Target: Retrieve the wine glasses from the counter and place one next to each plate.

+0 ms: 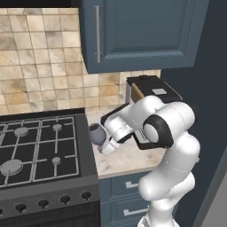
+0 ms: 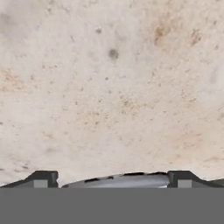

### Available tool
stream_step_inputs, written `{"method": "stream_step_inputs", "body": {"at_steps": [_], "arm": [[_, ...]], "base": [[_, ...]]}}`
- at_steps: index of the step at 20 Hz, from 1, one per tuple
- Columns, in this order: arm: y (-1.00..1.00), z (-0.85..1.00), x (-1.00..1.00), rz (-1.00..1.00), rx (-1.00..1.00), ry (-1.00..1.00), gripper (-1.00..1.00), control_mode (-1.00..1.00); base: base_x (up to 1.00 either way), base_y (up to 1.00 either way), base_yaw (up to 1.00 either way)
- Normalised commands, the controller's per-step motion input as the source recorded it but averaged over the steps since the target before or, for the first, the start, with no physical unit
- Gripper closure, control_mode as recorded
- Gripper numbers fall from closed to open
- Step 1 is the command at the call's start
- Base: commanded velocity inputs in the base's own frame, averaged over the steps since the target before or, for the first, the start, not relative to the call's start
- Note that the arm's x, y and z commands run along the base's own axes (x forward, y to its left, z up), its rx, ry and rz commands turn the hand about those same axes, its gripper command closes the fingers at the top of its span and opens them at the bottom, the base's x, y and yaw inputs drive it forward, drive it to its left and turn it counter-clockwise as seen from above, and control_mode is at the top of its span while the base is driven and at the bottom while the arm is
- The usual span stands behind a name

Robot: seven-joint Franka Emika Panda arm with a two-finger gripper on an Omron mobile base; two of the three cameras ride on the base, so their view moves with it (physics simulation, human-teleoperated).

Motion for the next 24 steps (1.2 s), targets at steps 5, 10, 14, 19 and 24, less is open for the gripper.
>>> {"method": "stream_step_inputs", "body": {"at_steps": [5,10,14,19,24], "arm": [[0.17,0.0,0.0,0.0,-0.13,-0.05,-1.0,-1.0],[0.05,-0.04,0.01,0.0,-0.05,0.0,1.0,-1.0],[0.0,0.05,-0.41,0.0,0.0,-0.07,1.0,-1.0],[0.03,0.34,-0.72,0.0,-0.01,-0.21,1.0,-1.0],[0.0,0.72,-0.84,-0.01,0.01,-0.19,1.0,-1.0]], "base": [[0.0,0.0,0.0],[0.0,0.0,0.0],[0.0,0.0,0.0],[0.0,0.0,0.0],[0.0,0.0,0.0]]}}
